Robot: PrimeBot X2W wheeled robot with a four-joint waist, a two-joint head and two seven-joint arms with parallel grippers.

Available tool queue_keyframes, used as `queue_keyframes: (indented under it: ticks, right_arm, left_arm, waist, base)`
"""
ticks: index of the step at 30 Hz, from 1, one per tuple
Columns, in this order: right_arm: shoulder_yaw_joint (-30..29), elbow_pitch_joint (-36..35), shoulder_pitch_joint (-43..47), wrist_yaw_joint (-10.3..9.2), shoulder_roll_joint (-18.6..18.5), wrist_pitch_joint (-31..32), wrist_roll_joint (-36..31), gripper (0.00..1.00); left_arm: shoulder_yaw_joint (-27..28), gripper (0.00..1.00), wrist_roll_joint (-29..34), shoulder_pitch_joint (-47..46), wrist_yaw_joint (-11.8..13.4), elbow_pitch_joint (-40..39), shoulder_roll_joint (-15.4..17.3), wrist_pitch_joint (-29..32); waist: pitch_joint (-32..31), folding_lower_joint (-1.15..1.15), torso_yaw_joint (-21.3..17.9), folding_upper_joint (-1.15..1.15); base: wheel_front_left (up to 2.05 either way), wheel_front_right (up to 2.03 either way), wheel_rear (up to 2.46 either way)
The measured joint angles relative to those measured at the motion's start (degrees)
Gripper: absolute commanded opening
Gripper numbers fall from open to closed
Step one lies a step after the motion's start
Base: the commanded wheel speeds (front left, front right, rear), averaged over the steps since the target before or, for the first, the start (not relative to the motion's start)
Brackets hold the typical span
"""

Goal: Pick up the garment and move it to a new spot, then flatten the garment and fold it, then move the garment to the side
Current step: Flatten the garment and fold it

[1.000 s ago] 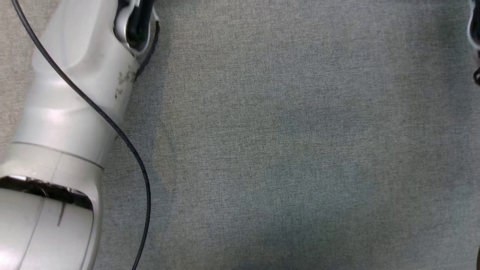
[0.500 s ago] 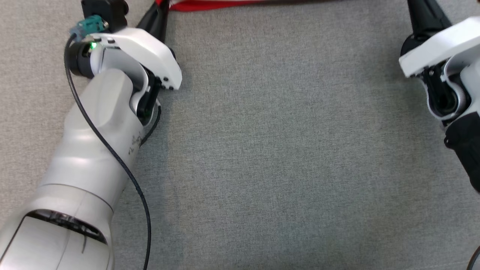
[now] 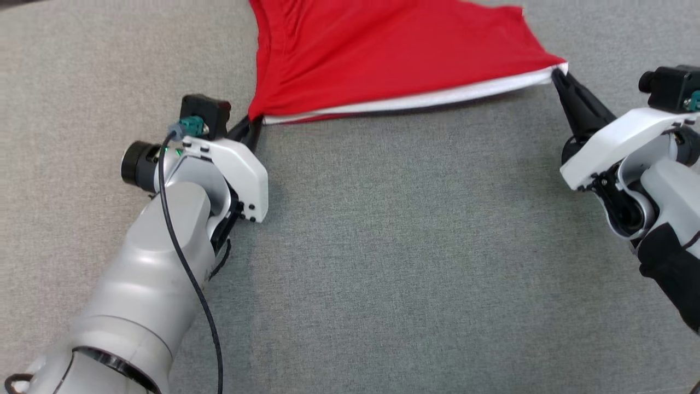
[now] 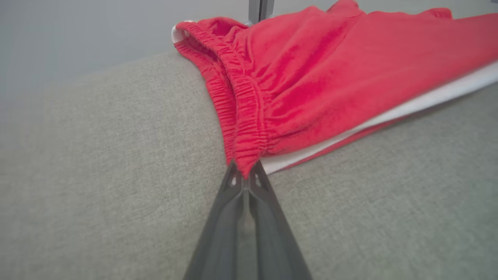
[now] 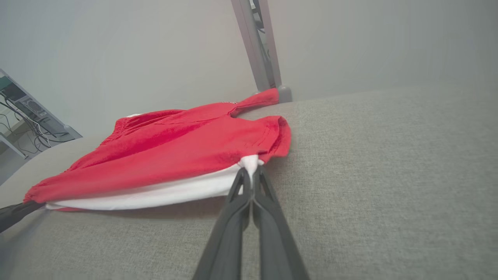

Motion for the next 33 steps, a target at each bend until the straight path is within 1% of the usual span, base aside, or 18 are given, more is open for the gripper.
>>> queue_keyframes:
  ticks: [5, 9, 16, 23, 28, 31, 33]
  right_arm:
    - [4.3, 0.4, 1.8, 0.0, -0.5, 1.3, 3.2, 0.0]
    - [6.1, 1.6, 2.9, 0.01, -0.8, 1.7, 5.9, 0.0]
    - [9.4, 2.0, 6.8, 0.02, -1.1, 5.3, 10.6, 0.0]
    - [12.9, -1.3, 9.9, 0.01, -3.2, 7.9, 12.9, 0.0]
    - [14.9, -3.7, 12.5, 0.01, -5.1, 8.2, 14.5, 0.0]
    - [15.5, -5.2, 13.6, 0.02, -6.8, 8.1, 15.4, 0.0]
    - [15.9, -5.7, 14.2, 0.02, -7.3, 8.1, 15.5, 0.0]
  left_arm:
    - [-1.2, 0.0, 0.6, 2.7, 0.3, 0.8, 0.0, -0.6]
    - [-2.1, 0.0, 1.1, 4.8, 0.6, 1.1, 0.0, -1.4]
    - [-3.4, 0.0, 1.5, 9.5, 1.0, 1.5, -0.1, -2.3]
    - [-4.0, 0.0, 1.4, 14.0, 1.1, 1.4, 0.0, -3.1]
    - [-4.3, 0.0, 1.0, 17.8, 1.8, 0.3, -0.1, -3.4]
    - [-5.0, 0.0, 1.1, 19.7, 2.2, -1.1, -0.2, -3.6]
    - [-5.1, 0.0, 1.0, 20.4, 2.3, -1.6, -0.1, -3.6]
  waist:
    - [-3.0, 0.0, 0.2, 0.0]
    - [-5.5, 0.0, 0.2, 0.0]
    - [-10.0, 0.0, 0.0, 0.0]
    - [-14.0, 0.0, 0.0, 0.0]
    - [-16.8, -0.01, 0.3, 0.0]
    - [-17.8, 0.0, 1.0, 0.0]
    - [-18.1, 0.0, 1.2, 0.0]
  base:
    - [0.0, 0.0, 0.0]
    - [0.0, 0.0, 0.0]
    - [0.0, 0.0, 0.0]
    - [0.0, 0.0, 0.0]
    - [0.0, 0.0, 0.0]
    - [0.0, 0.0, 0.0]
    - [0.0, 0.0, 0.0]
